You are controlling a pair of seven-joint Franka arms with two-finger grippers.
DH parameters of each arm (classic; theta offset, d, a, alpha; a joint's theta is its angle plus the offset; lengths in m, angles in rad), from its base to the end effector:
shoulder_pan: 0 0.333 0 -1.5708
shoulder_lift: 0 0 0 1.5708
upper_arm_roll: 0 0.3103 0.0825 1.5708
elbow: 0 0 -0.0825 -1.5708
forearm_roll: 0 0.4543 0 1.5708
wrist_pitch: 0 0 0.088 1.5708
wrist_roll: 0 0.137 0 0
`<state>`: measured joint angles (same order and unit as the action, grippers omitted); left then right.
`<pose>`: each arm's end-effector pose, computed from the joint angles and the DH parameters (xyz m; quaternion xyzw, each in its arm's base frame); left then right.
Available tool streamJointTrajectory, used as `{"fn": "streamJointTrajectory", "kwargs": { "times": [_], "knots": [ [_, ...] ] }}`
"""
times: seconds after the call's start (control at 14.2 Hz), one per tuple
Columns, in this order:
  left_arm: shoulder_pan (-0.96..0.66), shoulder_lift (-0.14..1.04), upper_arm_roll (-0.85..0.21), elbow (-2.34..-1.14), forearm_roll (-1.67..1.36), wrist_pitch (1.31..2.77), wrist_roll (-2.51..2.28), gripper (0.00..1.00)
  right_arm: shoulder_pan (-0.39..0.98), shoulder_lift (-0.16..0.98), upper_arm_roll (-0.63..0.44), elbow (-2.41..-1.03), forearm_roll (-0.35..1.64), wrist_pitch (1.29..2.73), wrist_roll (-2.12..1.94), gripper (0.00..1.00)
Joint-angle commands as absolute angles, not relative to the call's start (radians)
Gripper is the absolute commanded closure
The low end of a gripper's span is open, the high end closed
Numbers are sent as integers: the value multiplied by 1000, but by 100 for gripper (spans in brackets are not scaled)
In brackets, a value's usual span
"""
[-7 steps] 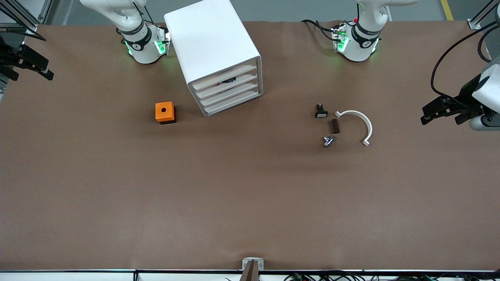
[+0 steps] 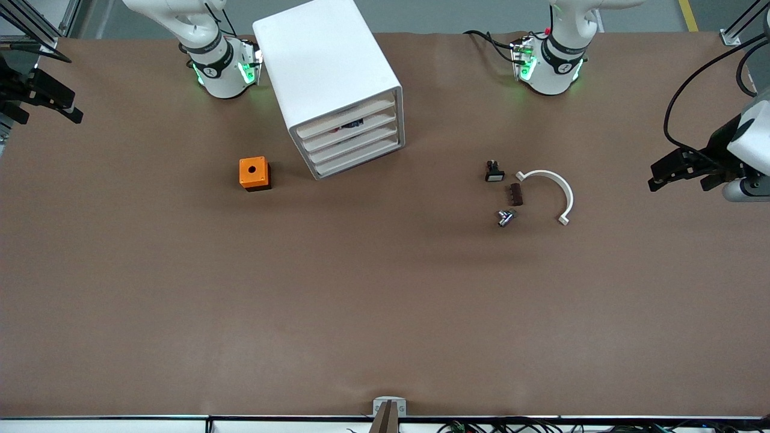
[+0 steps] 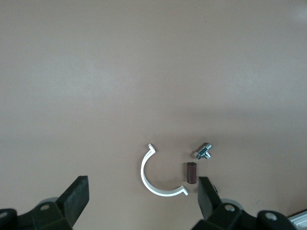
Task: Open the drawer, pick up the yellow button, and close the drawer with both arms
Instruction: 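Move the left gripper up from rest toward the white drawer unit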
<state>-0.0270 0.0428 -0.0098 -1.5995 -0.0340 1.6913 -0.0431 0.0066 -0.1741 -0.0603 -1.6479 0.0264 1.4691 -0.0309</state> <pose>0.6488 -0.0280 0.5569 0.9995 0.0048 0.0238 0.0181 0.5584 -0.0289 0.6415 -0.9998 0.0096 0.0017 0.0184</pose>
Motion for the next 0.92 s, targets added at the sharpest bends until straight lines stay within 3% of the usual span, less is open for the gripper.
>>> {"fn": "streamJointTrajectory", "kwargs": {
  "times": [0.0, 0.21, 0.85],
  "knots": [
    [-3, 43, -8, -1594, -28, 1672, -37, 0, 0, -196, -55, -1664, 28, 1465, -28, 0],
    [3, 60, -6, -1597, -28, 1669, -54, 0, -2, -195, -55, -1663, 28, 1465, -26, 0],
    [-35, 270, -15, -1595, -28, 1667, -102, 0, -9, -195, -61, -1652, 25, 1451, -17, 0]
  ]
}}
